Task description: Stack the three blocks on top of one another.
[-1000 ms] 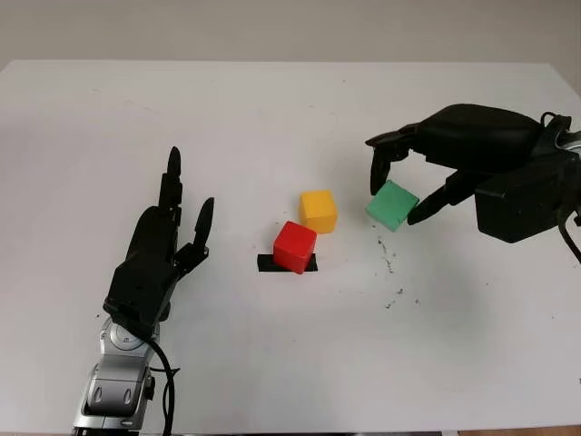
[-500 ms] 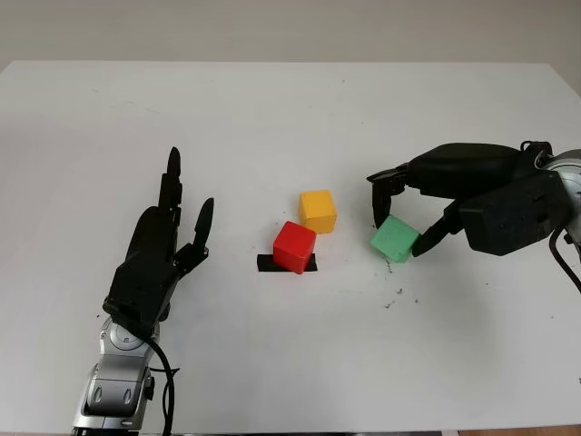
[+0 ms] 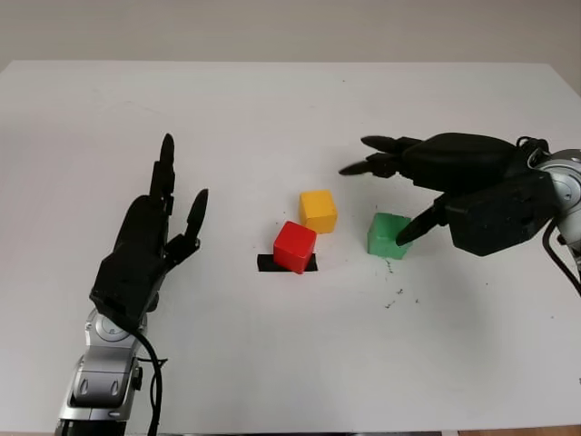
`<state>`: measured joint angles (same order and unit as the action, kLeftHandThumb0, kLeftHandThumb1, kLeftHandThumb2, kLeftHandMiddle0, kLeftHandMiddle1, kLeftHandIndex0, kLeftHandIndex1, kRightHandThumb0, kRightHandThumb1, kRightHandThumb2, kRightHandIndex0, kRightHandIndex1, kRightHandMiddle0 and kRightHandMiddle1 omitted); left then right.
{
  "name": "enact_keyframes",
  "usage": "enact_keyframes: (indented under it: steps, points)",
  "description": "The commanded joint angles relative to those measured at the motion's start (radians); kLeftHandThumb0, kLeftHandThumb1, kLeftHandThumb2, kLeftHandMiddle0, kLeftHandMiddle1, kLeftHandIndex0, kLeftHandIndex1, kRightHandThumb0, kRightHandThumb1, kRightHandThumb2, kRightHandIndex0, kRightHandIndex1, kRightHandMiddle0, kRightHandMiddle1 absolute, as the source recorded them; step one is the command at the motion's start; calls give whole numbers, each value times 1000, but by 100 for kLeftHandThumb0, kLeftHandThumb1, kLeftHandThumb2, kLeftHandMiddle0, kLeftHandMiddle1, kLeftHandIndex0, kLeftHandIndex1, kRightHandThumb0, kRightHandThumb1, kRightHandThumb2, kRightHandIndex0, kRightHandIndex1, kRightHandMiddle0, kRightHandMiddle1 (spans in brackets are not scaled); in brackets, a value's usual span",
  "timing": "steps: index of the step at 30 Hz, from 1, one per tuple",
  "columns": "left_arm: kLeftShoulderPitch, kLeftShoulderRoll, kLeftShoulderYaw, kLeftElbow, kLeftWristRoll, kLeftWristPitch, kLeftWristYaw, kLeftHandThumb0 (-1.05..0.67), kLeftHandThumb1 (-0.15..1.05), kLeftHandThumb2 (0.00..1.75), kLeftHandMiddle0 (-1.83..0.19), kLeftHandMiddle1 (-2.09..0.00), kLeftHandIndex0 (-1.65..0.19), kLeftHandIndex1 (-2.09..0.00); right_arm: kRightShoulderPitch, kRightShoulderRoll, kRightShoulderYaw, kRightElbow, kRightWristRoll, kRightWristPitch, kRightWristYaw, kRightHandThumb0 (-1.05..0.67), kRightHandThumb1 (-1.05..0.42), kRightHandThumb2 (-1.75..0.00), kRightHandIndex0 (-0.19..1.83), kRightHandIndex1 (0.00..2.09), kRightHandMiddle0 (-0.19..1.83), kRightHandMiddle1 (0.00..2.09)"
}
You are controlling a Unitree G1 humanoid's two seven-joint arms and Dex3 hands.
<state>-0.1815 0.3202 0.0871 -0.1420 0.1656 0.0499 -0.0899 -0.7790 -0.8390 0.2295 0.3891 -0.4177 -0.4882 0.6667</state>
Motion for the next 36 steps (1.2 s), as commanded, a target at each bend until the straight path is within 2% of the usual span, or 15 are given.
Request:
enact_keyframes:
  steps: [1, 5, 8, 14, 17, 19, 21, 24, 27, 32, 34, 35, 36]
  points:
    - [-51, 33, 11, -34, -9, 9, -30, -78, 105, 54, 13, -6, 13, -7, -27, 14, -39, -39, 49, 43, 11, -85, -98, -6, -19, 0, -18, 3]
    - [-161, 112, 10, -48, -12, 45, -111, -78, 105, 35, 10, -6, 11, -7, -14, 41, -100, -129, 172, 159, 43, -92, -103, -8, -19, 0, -18, 4]
    - [-254, 173, -25, -65, 36, 120, -173, -80, 105, 23, 6, -7, 7, -8, -2, 54, -128, -195, 227, 244, 59, -94, -105, -14, -19, 0, -16, 5]
    - [-532, 280, -180, 15, 203, 133, -322, -83, 105, 10, -3, -7, -4, -11, 18, 83, -161, -287, 264, 414, 39, -84, -105, -29, -17, 2, -10, 7]
    - [-658, 285, -252, 74, 262, 144, -394, -81, 103, 8, -6, -8, -8, -13, 17, 90, -162, -296, 239, 451, 10, -78, -105, -35, -17, 4, -9, 7]
    - [-775, 286, -341, 124, 342, 163, -488, -79, 102, 7, -7, -8, -17, -18, 14, 119, -169, -279, 219, 497, -52, -75, -105, -43, -15, 5, -8, 7]
    - [-851, 277, -408, 165, 401, 160, -564, -78, 103, 7, -7, -8, -19, -19, 16, 146, -178, -264, 208, 518, -112, -77, -105, -49, -14, 6, -7, 7]
    - [-901, 249, -460, 217, 449, 159, -612, -79, 102, 6, -7, -7, -20, -20, 17, 171, -184, -257, 202, 522, -170, -75, -105, -55, -12, 6, -7, 7]
    - [-944, 208, -523, 296, 512, 137, -619, -82, 102, 5, -10, -8, -24, -22, 29, 233, -211, -256, 222, 540, -252, -74, -105, -63, -14, 5, -10, 5]
    - [-960, 154, -566, 390, 565, 113, -607, -87, 102, 5, -16, -8, -30, -26, 66, 387, -302, -279, 364, 609, -367, -71, -105, -62, -19, 1, -18, 1]
    - [-955, 137, -582, 423, 586, 102, -598, -89, 102, 5, -20, -10, -32, -27, 85, 424, -320, -292, 403, 620, -390, -73, -105, -64, -19, 0, -19, 0]
    - [-949, 131, -591, 444, 593, 88, -589, -90, 102, 5, -23, -11, -27, -47, 98, 444, -332, -297, 431, 618, -393, -76, -105, -66, -19, 0, -19, 0]
    - [-947, 126, -602, 460, 603, 85, -594, -91, 103, 5, -26, -13, -12, -88, 110, 464, -343, -306, 456, 632, -402, -77, -105, -68, -19, 0, -19, 0]
